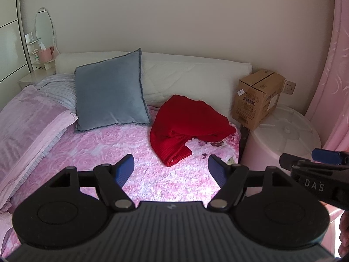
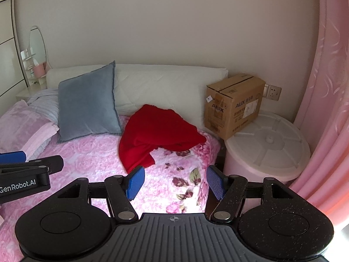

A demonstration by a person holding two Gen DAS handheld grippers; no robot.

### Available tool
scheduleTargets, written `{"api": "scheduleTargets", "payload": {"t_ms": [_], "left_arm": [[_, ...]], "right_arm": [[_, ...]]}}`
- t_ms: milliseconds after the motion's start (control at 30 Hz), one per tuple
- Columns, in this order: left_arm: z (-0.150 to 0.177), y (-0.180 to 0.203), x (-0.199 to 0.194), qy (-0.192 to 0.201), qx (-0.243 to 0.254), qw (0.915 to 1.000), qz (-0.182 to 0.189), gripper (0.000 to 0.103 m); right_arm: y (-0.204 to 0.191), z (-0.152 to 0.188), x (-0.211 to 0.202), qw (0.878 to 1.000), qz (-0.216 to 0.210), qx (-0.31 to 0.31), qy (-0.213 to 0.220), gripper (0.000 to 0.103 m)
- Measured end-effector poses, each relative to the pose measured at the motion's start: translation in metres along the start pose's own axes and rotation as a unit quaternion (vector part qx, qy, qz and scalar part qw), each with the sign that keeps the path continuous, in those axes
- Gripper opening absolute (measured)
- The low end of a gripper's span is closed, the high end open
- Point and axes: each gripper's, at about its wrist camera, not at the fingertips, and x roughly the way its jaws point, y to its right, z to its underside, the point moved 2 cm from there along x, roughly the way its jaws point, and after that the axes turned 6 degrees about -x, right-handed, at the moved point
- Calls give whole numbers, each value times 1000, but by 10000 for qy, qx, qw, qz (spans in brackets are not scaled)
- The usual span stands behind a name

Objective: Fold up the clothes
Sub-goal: 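Move both grippers toward the red sweater on the bed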

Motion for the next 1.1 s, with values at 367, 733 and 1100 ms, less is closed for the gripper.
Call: {"api": "scheduleTargets", "payload": {"t_ms": [367, 733, 1100], "left_arm": [[-1, -7, 6, 3, -113, 9999, -113, 72], [0, -12, 5, -4, -263, 9994, -215, 72], [-2, -15, -2, 57, -376, 9989, -268, 72]], "right_arm": [[-5, -4, 5, 10000, -43, -31, 37, 66], [-11, -10, 11, 9998, -128, -123, 42, 66], [-13, -11, 11, 9996, -195, -171, 126, 66]]}}
